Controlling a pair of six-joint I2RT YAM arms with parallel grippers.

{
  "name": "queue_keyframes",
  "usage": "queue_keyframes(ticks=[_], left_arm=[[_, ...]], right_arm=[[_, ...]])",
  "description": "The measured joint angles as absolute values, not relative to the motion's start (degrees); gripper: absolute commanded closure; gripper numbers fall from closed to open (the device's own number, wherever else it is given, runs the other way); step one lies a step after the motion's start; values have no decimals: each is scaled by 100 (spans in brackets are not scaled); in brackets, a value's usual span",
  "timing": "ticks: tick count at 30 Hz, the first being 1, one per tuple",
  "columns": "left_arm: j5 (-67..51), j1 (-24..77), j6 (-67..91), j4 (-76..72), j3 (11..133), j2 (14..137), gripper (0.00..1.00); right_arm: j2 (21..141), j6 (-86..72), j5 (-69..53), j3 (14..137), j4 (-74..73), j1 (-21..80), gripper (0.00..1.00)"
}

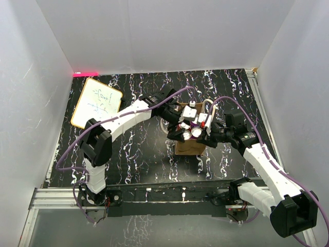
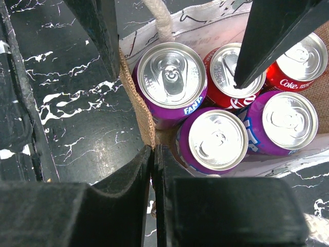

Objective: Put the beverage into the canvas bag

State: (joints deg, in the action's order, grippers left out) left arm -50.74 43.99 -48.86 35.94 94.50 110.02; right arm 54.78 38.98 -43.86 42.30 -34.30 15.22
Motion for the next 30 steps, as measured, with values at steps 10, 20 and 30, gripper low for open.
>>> queue_keyframes(ticks=[10,20,30], left_arm=[[-4899,4252,-4506,3046,9122,10401,3],[-4521,4191,-3686,2436,9061,10337,3],[-3999,4187,-3553,2523,9111,10184,3]], right_arm=[[5476,3913,-4386,4228,-3450,1520,66],[5424,3907,-4394,4180,-3452,1520,56],[5424,3846,-4219,4392,-3546,1520,46]])
